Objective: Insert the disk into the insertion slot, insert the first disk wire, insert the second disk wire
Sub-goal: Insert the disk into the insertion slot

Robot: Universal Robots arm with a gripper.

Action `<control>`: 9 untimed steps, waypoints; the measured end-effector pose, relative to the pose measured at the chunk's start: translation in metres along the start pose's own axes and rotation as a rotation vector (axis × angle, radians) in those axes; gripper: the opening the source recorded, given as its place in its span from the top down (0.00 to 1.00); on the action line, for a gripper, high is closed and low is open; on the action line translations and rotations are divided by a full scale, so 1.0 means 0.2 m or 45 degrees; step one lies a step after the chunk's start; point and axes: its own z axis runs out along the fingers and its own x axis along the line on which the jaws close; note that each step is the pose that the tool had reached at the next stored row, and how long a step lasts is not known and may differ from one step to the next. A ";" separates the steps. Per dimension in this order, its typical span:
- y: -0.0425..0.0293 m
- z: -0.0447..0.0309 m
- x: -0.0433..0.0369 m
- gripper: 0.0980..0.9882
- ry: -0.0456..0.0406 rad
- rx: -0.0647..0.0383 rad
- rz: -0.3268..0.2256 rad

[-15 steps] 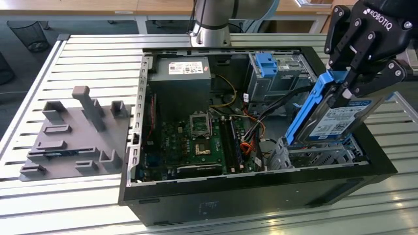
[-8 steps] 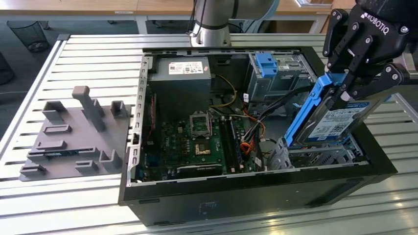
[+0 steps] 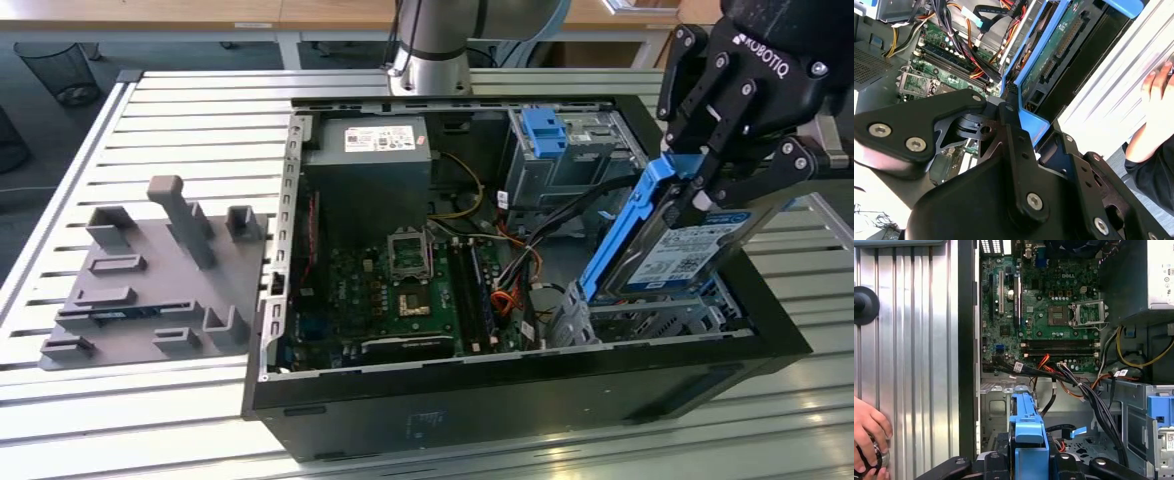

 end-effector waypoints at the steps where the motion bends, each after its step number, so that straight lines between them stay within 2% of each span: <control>1: 0.000 0.003 0.000 0.70 0.000 0.000 0.000; 9: 0.000 0.029 -0.002 0.70 0.000 0.000 0.000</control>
